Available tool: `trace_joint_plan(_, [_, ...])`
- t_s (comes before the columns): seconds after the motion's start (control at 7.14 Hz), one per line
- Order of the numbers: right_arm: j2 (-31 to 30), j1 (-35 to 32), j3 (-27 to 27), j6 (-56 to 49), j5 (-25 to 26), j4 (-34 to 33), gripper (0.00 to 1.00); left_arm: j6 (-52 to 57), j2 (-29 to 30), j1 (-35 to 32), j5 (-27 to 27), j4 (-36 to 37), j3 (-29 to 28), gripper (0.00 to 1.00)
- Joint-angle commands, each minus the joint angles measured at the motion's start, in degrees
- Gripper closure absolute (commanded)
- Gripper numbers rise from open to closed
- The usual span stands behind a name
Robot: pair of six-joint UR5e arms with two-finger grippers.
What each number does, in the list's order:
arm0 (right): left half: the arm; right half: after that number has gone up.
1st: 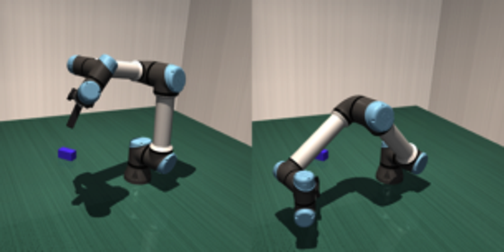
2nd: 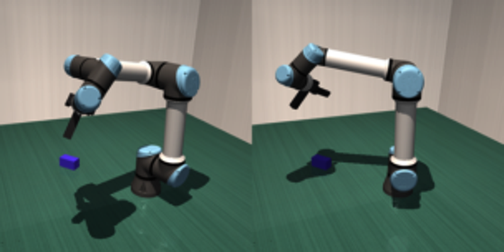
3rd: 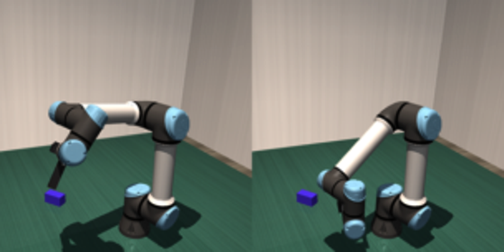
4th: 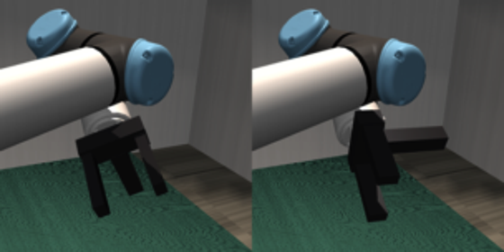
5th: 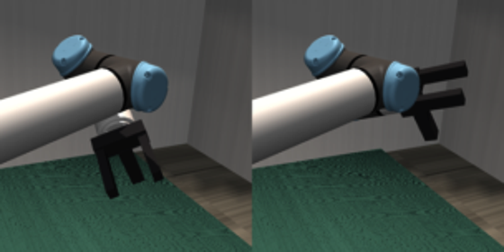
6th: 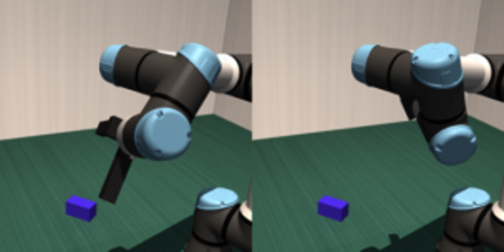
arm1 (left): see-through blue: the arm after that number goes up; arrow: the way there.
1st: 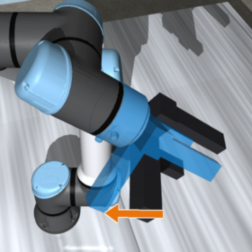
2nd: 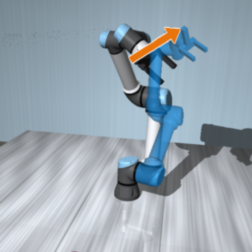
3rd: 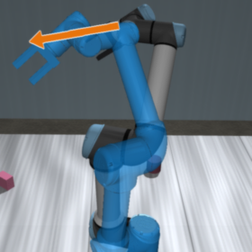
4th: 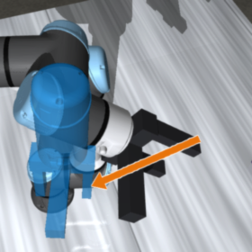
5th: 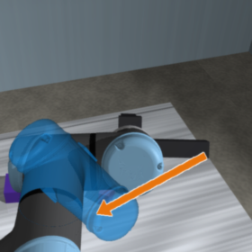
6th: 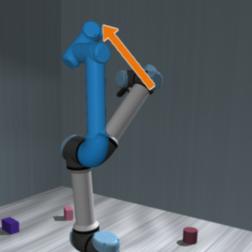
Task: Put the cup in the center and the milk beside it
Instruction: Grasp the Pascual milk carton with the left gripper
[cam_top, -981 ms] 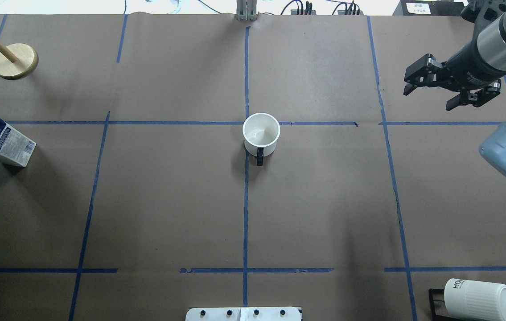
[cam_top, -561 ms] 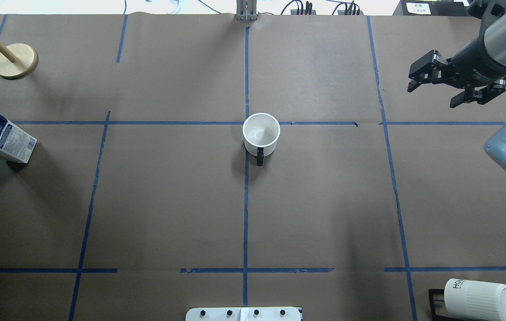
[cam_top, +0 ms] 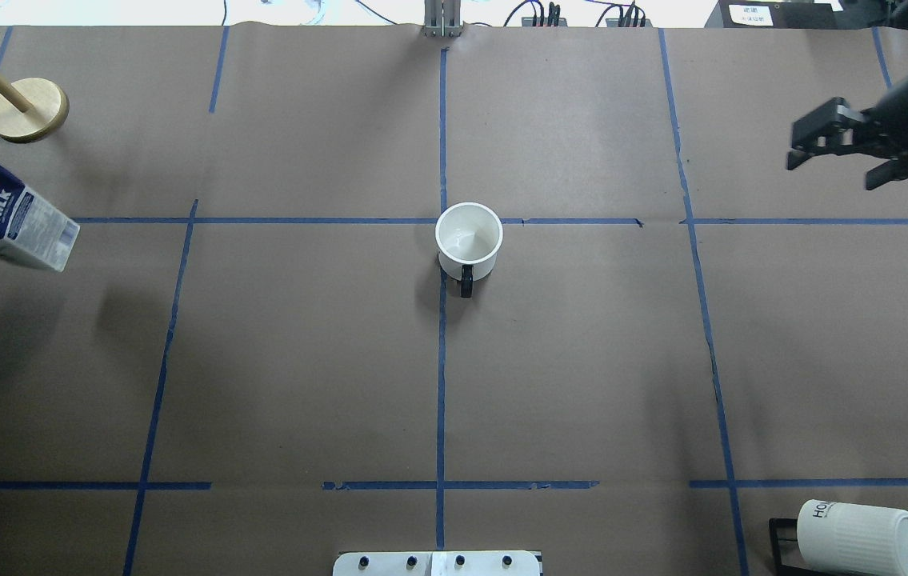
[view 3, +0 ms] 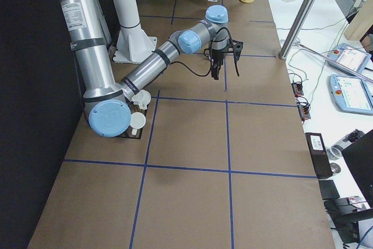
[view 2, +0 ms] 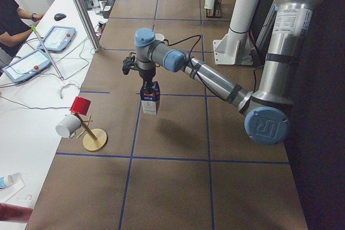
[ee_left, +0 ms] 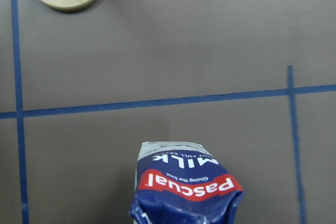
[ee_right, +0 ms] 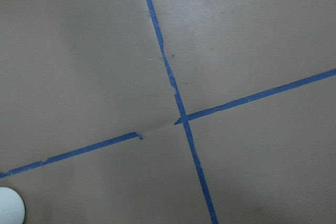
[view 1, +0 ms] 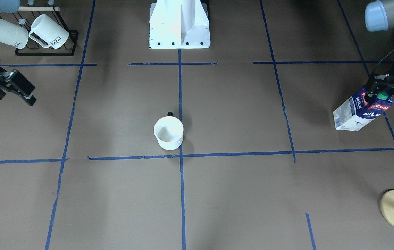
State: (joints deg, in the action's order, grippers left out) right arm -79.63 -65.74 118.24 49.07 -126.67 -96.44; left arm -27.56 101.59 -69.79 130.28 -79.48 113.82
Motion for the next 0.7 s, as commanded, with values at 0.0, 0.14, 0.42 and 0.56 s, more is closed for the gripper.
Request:
trace_joint_plan(0.0, [-7.18, -8.14, -1.16, -21.38, -3.05, 0.2, 0.0, -7.36, 11.65, 3.75, -0.11, 11.61, 2.73, 0.94])
trace_joint_plan(0.14, [-9.9, -11.74, -2.22, -28.7, -5.32, 0.2, 0.0, -15.25, 15.61, 9.61, -0.29, 11.45, 1.77, 0.94])
trace_joint_plan(0.42, [-16.14, -19.21, -5.02, -44.43, -6.22, 0.38, 0.0, -26.97, 24.13, 17.11, -3.09, 10.49, -3.3, 0.94])
trace_joint_plan(0.56, [-16.61, -21.34, -5.3, -45.72, -6.75, 0.46, 0.0, -30.15, 26.87, 18.44, -4.06, 6.48, -7.6, 0.94])
